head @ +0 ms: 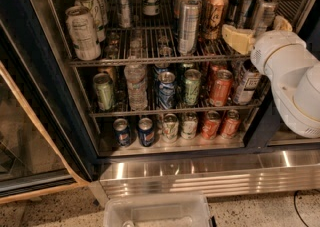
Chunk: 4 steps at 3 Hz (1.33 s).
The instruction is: Pick redbull can from top shelf of fridge
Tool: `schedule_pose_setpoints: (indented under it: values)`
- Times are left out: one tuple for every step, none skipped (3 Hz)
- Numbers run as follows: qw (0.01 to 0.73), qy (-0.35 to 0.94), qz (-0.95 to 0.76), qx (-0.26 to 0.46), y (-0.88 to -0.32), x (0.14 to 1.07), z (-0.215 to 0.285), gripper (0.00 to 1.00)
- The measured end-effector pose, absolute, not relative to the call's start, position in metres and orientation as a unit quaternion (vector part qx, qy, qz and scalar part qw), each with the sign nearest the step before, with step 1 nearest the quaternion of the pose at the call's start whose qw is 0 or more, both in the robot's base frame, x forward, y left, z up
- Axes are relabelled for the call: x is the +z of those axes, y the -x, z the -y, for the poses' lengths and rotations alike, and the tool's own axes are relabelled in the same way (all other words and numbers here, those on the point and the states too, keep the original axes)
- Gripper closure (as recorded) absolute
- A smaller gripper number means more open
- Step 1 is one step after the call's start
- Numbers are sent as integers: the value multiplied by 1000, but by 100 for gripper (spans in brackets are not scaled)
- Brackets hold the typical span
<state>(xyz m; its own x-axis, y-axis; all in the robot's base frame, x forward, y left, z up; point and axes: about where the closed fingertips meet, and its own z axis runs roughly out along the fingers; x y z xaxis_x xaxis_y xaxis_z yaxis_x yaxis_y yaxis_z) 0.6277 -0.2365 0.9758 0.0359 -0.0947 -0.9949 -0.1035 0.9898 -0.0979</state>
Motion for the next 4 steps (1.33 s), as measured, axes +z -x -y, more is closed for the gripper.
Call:
schedule_pose_setpoints:
  values:
    - [719, 68, -691, -5, -632, 976, 239, 21]
    - [720, 62, -691, -11, -637, 975, 242, 22]
    - [719, 57, -692, -15, -641, 973, 244, 22]
    - [717, 49, -695, -21, -647, 966, 248, 21]
